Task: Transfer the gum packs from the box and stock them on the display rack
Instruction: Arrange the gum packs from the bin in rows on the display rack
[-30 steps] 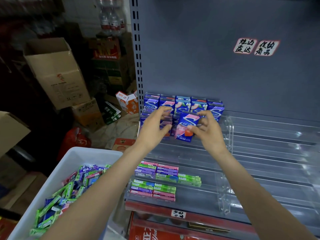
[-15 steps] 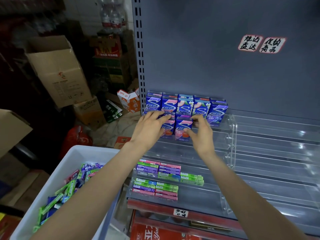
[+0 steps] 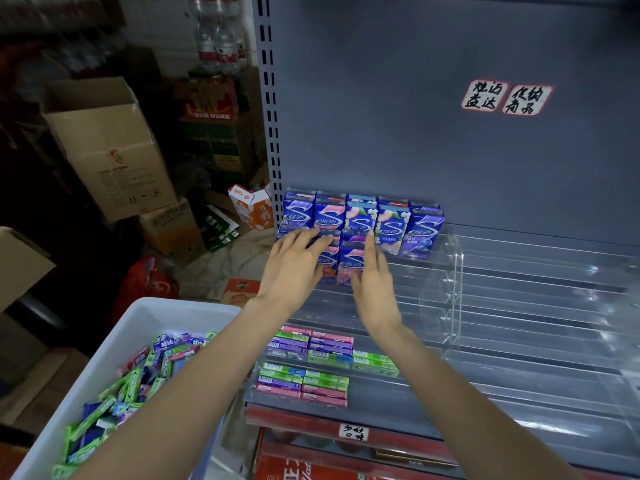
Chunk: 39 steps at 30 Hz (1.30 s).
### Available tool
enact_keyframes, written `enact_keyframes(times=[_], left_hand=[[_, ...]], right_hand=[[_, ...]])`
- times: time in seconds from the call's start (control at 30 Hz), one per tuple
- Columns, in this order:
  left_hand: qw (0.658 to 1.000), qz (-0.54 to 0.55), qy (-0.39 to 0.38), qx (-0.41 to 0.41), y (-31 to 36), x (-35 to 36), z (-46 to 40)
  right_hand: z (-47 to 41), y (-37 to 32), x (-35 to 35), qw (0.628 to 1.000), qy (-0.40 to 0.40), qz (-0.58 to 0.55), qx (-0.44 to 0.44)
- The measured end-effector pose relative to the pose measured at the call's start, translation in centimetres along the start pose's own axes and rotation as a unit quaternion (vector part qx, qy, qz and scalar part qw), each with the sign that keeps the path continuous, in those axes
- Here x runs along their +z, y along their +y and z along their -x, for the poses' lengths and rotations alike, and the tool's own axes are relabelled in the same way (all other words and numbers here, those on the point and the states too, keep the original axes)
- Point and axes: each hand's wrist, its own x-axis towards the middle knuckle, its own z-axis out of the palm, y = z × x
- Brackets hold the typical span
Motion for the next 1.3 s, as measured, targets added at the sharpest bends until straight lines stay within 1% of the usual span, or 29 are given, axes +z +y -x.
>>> enact_keyframes(times=[0.1, 0.2, 0.27, 0.33, 0.37, 0.43, 0.5, 0.6, 0.67, 0.77, 0.83, 0.9, 1.0, 1.13, 1.23, 1.3], left_hand=[[1.000, 0.002, 0.008, 0.008, 0.0, -0.1, 0.2], [0.999, 0.020, 0.031, 0.012, -0.1, -0.5, 0.6], [0.998, 0.041, 0.054, 0.020, -0.4, -1.0, 1.2], [0.995, 0.060, 0.075, 0.040, -1.2, -1.6, 2.2], [0.993, 0.064, 0.088, 0.048, -1.9, -1.8, 2.9], [0.991, 0.079, 0.097, 0.046, -3.7, -2.2, 4.8], [0.990, 0.112, 0.085, 0.008, -6.1, -2.4, 7.1], [0.981, 0.172, 0.038, -0.081, -11.0, -2.0, 10.9], [0.972, 0.193, 0.023, -0.129, -14.8, -1.6, 13.4], [0.954, 0.222, -0.003, -0.199, -20.6, -1.0, 16.7], [0.947, 0.224, -0.039, -0.227, -24.5, -0.1, 18.6], [0.943, 0.224, -0.086, -0.232, -27.8, 1.4, 20.2], [0.932, 0.228, -0.182, -0.215, -30.6, 4.1, 21.7], [0.913, 0.208, -0.313, -0.156, -32.1, 7.5, 22.7], [0.912, 0.188, -0.345, -0.117, -32.7, 9.3, 23.5], [0.916, 0.175, -0.346, -0.103, -32.9, 9.9, 23.6]], right_hand=[[0.1, 0.0, -0.5, 0.999, -0.012, 0.046, 0.000], [0.2, -0.6, -1.4, 0.995, 0.021, 0.099, -0.016], [0.5, -1.4, -1.8, 0.987, 0.058, 0.141, -0.049], [1.0, -2.4, -1.7, 0.979, 0.073, 0.163, -0.095], [1.3, -3.1, -1.5, 0.980, 0.069, 0.151, -0.112], [1.9, -4.6, -0.4, 0.986, 0.027, 0.100, -0.128], [2.5, -6.2, 1.7, 0.990, -0.036, 0.054, -0.125], [3.7, -8.2, 6.1, 0.985, -0.121, 0.030, -0.118], [4.9, -9.4, 9.7, 0.979, -0.171, 0.031, -0.110], [6.6, -10.4, 15.4, 0.969, -0.236, 0.031, -0.064], [7.7, -10.5, 19.4, 0.964, -0.262, 0.035, -0.030], [8.9, -10.0, 23.2, 0.956, -0.289, 0.047, 0.005], [10.6, -8.8, 27.7, 0.936, -0.335, 0.096, 0.051], [12.2, -7.2, 30.8, 0.890, -0.404, 0.197, 0.077], [12.8, -6.8, 31.6, 0.858, -0.440, 0.259, 0.065], [13.0, -6.9, 31.8, 0.842, -0.435, 0.315, 0.042]])
